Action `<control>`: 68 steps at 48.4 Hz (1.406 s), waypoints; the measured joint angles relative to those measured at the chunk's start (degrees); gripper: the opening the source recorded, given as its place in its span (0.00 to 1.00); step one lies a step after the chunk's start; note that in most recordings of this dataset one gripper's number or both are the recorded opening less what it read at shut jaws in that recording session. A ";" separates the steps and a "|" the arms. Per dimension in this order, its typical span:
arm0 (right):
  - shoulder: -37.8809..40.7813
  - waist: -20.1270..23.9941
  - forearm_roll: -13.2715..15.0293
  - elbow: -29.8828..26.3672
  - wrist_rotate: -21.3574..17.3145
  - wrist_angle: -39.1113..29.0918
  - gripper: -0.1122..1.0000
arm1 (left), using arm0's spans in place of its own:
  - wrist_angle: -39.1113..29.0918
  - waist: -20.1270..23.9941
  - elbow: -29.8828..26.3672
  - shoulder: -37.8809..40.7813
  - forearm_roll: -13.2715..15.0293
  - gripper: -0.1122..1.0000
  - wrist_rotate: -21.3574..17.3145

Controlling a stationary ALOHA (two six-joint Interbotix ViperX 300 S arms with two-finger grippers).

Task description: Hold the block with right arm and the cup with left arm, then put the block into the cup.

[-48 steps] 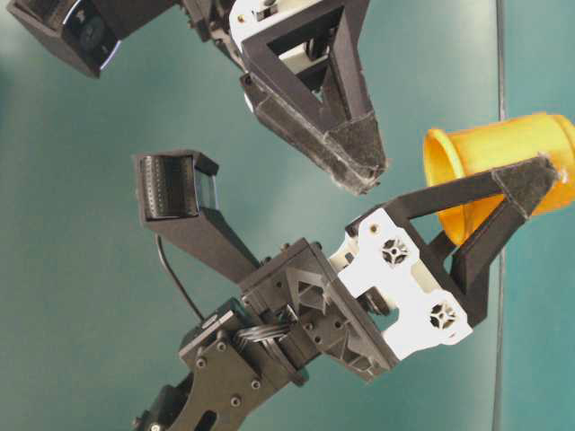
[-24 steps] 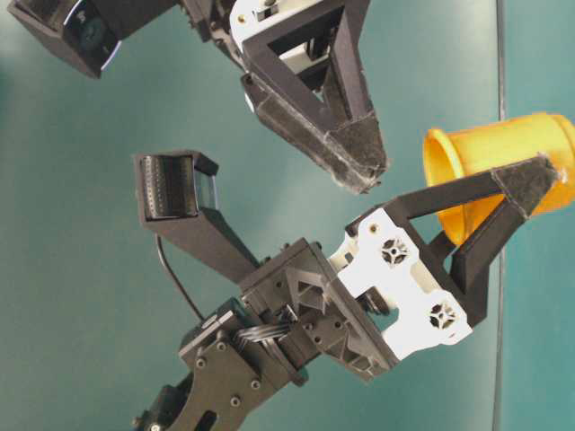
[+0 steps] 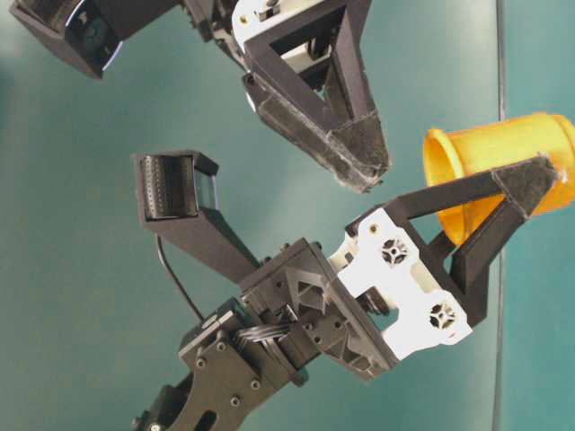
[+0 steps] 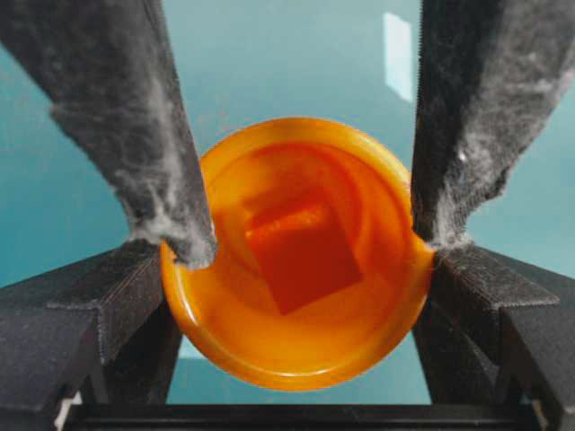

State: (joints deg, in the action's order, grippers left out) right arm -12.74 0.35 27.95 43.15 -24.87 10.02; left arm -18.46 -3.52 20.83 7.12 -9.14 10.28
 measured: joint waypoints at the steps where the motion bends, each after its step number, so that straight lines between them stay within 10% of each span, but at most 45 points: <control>1: 0.18 0.00 0.00 0.00 -0.09 0.00 0.61 | -0.09 0.00 0.00 0.09 0.00 0.72 0.09; 68: 0.00 0.00 0.00 0.00 -0.09 -0.97 0.61 | 0.35 0.00 0.00 0.09 0.00 0.72 0.09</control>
State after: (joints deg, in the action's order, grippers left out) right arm -12.74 0.35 27.95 43.15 -24.96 9.05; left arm -18.11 -3.52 20.83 7.21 -9.14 10.37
